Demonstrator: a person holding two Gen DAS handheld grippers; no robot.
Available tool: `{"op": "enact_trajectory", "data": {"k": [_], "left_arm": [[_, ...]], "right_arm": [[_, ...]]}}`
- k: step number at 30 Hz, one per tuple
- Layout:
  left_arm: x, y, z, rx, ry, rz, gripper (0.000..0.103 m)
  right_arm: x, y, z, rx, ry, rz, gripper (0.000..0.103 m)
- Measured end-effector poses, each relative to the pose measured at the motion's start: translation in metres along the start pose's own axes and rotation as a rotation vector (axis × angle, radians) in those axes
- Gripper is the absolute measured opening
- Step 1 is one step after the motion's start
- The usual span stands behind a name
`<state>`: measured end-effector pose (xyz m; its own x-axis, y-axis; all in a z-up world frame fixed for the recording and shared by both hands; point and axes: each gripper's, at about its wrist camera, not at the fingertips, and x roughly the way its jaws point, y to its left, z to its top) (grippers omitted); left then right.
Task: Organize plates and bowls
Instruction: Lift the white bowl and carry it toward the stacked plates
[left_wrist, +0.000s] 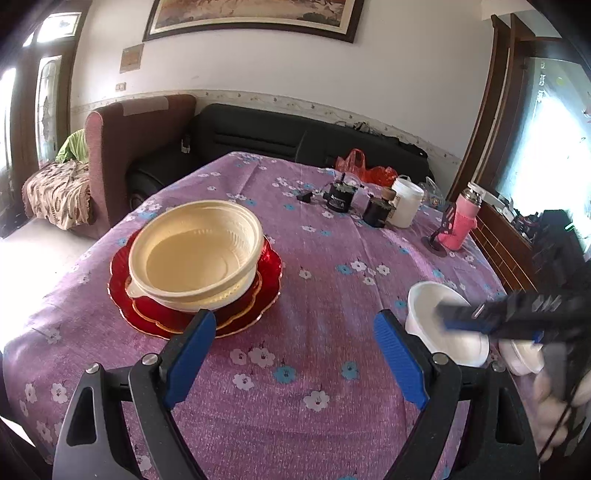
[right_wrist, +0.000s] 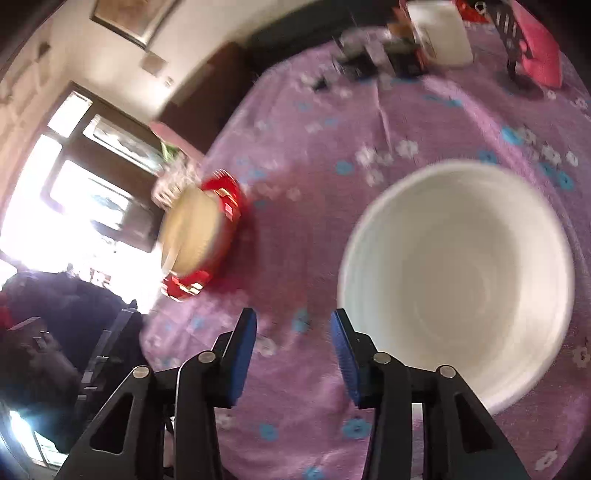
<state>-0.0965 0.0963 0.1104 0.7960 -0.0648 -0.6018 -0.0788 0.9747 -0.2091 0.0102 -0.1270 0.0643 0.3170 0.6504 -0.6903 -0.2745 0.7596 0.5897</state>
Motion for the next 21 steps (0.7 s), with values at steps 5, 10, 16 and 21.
{"op": "enact_trajectory", "data": {"k": [5, 10, 16, 21], "left_arm": [[0.014, -0.009, 0.001, 0.019, 0.065, -0.039, 0.087], [0.043, -0.028, 0.007, 0.024, 0.160, -0.085, 0.087], [0.085, -0.063, 0.013, 0.089, 0.238, -0.080, 0.087], [0.130, -0.077, 0.010, 0.078, 0.328, -0.069, 0.087]], "right_arm": [[-0.050, -0.027, 0.005, 0.028, -0.249, -0.299, 0.052], [-0.053, -0.063, -0.006, 0.103, -0.312, -0.445, 0.052], [-0.037, -0.088, -0.017, 0.143, -0.324, -0.451, 0.052], [-0.015, -0.099, -0.018, 0.151, -0.295, -0.412, 0.052]]}}
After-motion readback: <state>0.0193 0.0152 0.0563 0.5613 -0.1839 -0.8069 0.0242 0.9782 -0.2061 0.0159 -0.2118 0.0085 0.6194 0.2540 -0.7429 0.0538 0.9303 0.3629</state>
